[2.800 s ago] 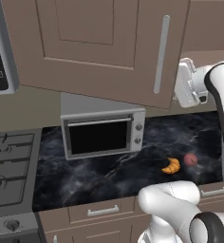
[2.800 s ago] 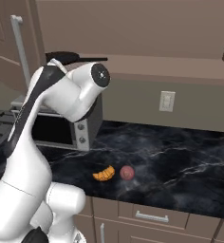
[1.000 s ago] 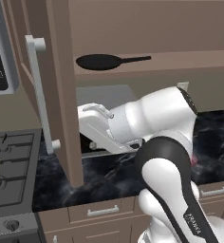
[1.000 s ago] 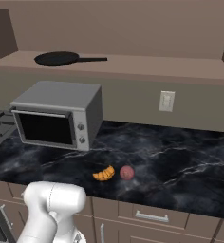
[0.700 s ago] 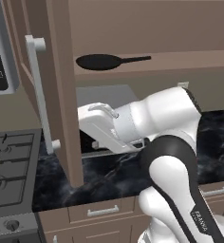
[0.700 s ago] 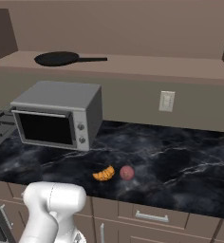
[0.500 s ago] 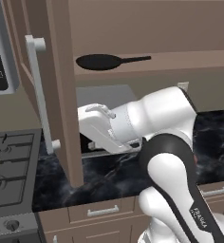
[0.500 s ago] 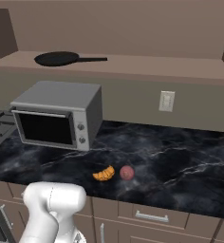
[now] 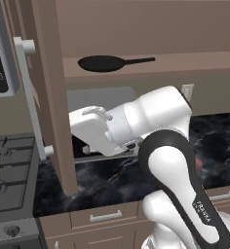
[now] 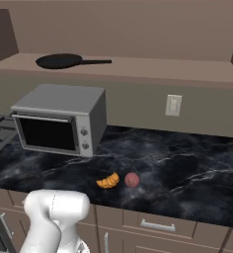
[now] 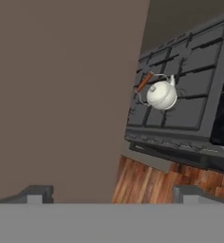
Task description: Pick the pan from the cabinet and place it on the stove. Then turn on the stove burner for the pan.
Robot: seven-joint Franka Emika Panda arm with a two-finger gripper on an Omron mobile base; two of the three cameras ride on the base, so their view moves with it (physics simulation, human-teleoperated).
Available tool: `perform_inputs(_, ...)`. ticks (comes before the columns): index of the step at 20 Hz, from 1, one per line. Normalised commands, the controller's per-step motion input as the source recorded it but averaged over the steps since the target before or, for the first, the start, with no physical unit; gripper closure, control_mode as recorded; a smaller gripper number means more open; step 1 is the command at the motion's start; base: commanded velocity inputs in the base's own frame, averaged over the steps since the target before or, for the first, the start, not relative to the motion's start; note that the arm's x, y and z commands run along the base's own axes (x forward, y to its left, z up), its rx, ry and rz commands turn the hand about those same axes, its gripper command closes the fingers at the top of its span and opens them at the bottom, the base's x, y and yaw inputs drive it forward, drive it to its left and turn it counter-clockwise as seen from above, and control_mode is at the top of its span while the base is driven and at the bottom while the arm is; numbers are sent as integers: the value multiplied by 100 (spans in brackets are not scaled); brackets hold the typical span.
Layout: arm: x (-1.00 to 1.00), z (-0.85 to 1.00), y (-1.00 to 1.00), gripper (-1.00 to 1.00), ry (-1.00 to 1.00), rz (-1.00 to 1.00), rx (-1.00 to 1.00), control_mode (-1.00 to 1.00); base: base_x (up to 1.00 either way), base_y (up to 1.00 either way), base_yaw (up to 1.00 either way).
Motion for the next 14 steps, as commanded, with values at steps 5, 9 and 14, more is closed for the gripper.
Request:
perform_inputs(5, 0, 21, -51, -100, -19, 2, 5, -100, 0, 0, 0)
perform_inputs(9, 0, 37, -85, -100, -27, 0, 5, -100, 0, 0, 0)
perform_inputs(14, 0, 48, -76, -100, -23, 0, 5, -100, 0, 0, 0)
